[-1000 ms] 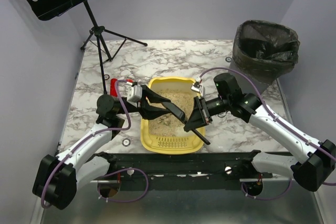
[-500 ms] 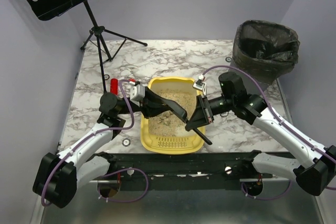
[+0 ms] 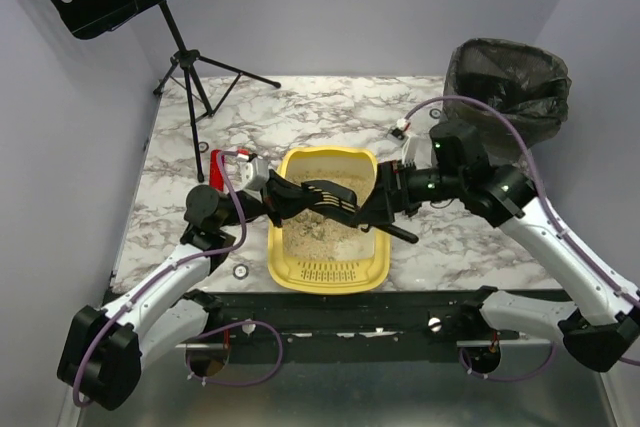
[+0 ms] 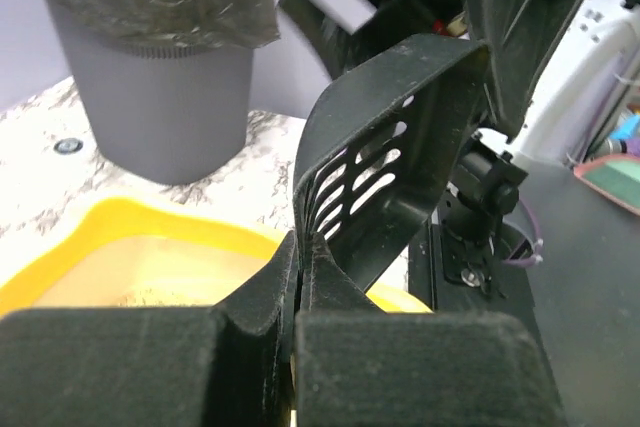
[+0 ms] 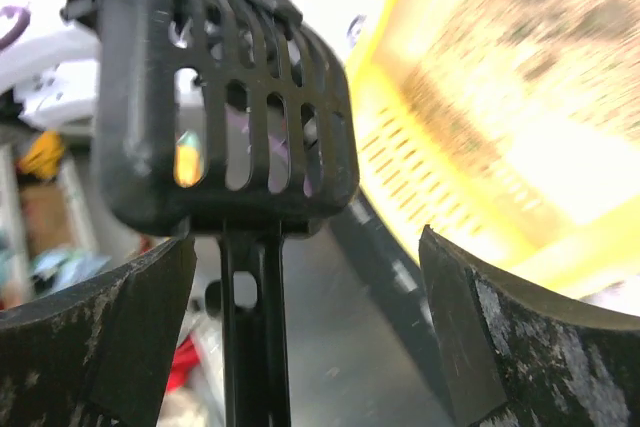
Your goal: Clean the litter box
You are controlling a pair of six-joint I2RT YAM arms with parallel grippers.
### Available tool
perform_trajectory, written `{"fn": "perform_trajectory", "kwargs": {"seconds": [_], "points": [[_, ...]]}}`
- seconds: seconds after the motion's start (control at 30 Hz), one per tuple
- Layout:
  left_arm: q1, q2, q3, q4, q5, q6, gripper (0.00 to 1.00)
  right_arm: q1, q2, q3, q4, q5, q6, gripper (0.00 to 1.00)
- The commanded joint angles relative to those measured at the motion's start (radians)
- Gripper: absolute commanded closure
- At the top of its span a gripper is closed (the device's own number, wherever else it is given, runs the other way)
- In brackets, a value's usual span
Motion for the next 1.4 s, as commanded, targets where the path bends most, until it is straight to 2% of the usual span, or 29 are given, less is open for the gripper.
{"fn": "perform_trajectory", "kwargs": {"seconds": [0.0, 0.1, 0.13, 0.23, 0.27, 0.3, 0.33, 0.4, 0.47, 0.53, 0.67, 0.97, 1.23, 1.3, 1.37], "points": [[-0.009, -0.109, -0.044, -0.158, -0.193, -0.065, 1.0, -0.004, -0.11, 0.066, -0.043, 0.312, -0.099, 0.0], [-0.009, -0.169, -0.049, -0.267, -0.279, -0.103, 1.0, -0.004, -0.233, 0.015, 0.085, 0.387, -0.1, 0.0], [-0.011, -0.175, -0.037, -0.292, -0.285, -0.111, 1.0, -0.004, -0.315, -0.009, 0.182, 0.451, -0.095, 0.0], [-0.009, -0.18, 0.0, -0.399, -0.319, -0.159, 1.0, -0.004, -0.454, -0.161, 0.395, 0.535, -0.069, 0.0], [-0.009, -0.172, 0.017, -0.462, -0.324, -0.162, 1.0, -0.004, -0.553, -0.207, 0.444, 0.561, -0.058, 0.0], [-0.009, -0.166, 0.034, -0.496, -0.325, -0.162, 1.0, -0.004, -0.602, -0.336, 0.498, 0.575, -0.02, 0.0], [-0.009, -0.161, 0.061, -0.522, -0.308, -0.162, 1.0, -0.004, -0.645, -0.397, 0.628, 0.581, -0.011, 0.0], [-0.011, -0.157, 0.075, -0.548, -0.296, -0.174, 1.0, -0.004, -0.748, -0.511, 0.699, 0.572, -0.021, 0.0], [-0.009, -0.161, 0.092, -0.585, -0.296, -0.195, 1.0, -0.004, -0.768, -0.507, 0.632, 0.575, -0.037, 0.0], [-0.011, -0.157, 0.129, -0.64, -0.288, -0.195, 1.0, -0.004, -0.744, -0.458, 0.499, 0.572, -0.054, 0.0], [-0.012, -0.126, 0.136, -0.681, -0.287, -0.221, 1.0, -0.004, -0.658, -0.402, 0.376, 0.575, -0.057, 0.04], [-0.011, -0.058, 0.169, -0.749, -0.304, -0.211, 1.0, -0.004, -0.537, -0.391, 0.431, 0.354, -0.066, 0.17], [-0.012, -0.057, 0.158, -0.737, -0.287, -0.22, 1.0, -0.004, -0.465, -0.387, 0.434, 0.308, -0.055, 0.25], [-0.012, -0.055, 0.156, -0.732, -0.287, -0.222, 1.0, -0.004, -0.454, -0.385, 0.443, 0.296, -0.041, 0.34], [-0.011, -0.051, 0.158, -0.738, -0.287, -0.218, 1.0, -0.004, -0.448, -0.39, 0.46, 0.288, -0.038, 0.38]]}}
